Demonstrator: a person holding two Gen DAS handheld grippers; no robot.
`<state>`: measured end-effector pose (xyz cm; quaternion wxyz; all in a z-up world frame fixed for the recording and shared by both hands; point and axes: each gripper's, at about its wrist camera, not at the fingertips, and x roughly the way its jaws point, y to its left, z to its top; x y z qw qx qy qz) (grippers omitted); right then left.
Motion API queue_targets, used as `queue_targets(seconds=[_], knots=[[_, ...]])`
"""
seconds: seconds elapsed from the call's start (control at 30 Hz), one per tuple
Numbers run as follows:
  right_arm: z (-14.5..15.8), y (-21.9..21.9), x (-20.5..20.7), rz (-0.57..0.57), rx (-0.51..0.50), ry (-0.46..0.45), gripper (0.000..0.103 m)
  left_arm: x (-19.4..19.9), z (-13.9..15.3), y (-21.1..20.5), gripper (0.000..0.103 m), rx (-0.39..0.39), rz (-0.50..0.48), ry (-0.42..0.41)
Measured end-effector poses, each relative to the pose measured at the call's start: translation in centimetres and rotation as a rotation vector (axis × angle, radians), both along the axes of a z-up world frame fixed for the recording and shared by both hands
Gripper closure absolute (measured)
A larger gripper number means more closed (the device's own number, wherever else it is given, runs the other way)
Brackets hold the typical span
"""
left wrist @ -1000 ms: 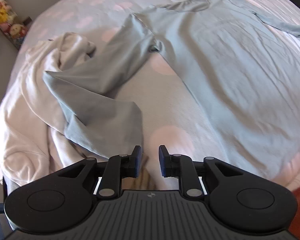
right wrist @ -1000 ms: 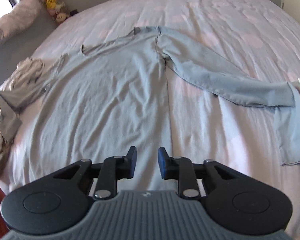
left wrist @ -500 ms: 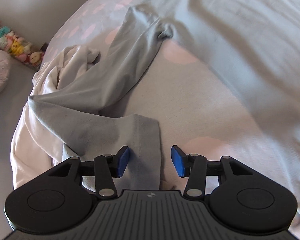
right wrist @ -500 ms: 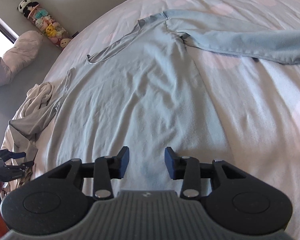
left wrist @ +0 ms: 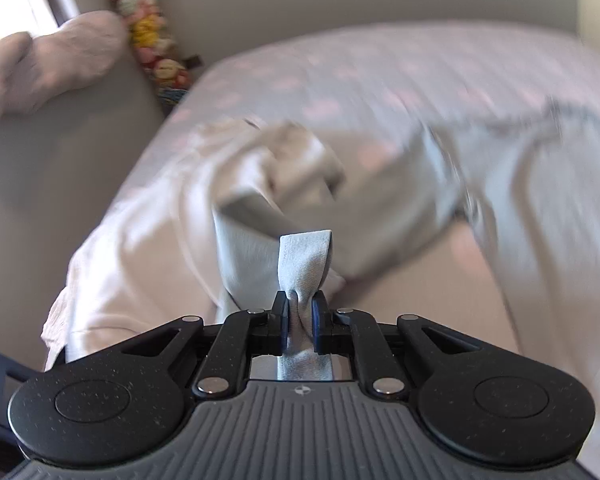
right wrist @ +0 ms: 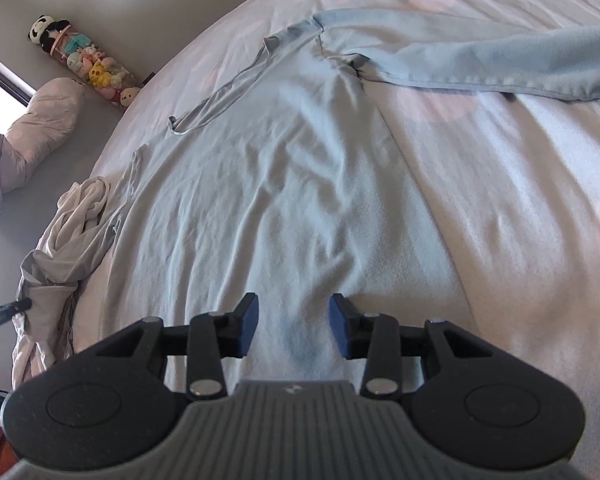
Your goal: Fold clothes
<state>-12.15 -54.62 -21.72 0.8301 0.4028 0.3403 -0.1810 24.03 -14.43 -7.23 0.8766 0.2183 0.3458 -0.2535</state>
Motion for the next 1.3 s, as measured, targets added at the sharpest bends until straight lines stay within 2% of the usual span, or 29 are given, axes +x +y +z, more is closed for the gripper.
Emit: queue_targets(seconds=[0.07,0.2,0.33,0.53,0.77,1.03,1.2,1.3], knots=[[0.1,0.1,0.0,0.004,-0.006,0.003,0.060,1.1,3.1,1.6,0.094,-0.077,0.052,-0.012],[0.2,0.1,-0.2,0.005,-0.008,0.001,0.060,3.3,7.9,4.6,0.094,-0.176,0.145,-0.026],[0.1,0.0,-0.5,0.002,-0.004,0.000,0.060,4.8,9.6,6.7,0.094,-0.227,0.148,0.018],[0.1,0.1,-0.5,-0.001,0.004,0.005,0.060,3.6,5.0,7.0,0.094,-0.140,0.077,0.178],[0.1,0.1,-0.7,-0.009,0.013,0.002,0.060,1.0,-1.9,9.4,0.092,-0.208,0.154,0.324],[0.1,0.0,-0.3,-0.005,0.010,0.011,0.060,0.0,-4.3,15.0,0.089,-0.359,0.372,0.348],[0.1,0.0,-0.2,-0.004,0.006,0.015,0.060,0.1,-4.6,15.7,0.076,-0.411,0.397,0.341],[0.1,0.0,-0.1,-0.003,0.004,0.016,0.060,0.4,-4.5,15.3,0.076,-0.413,0.399,0.318]])
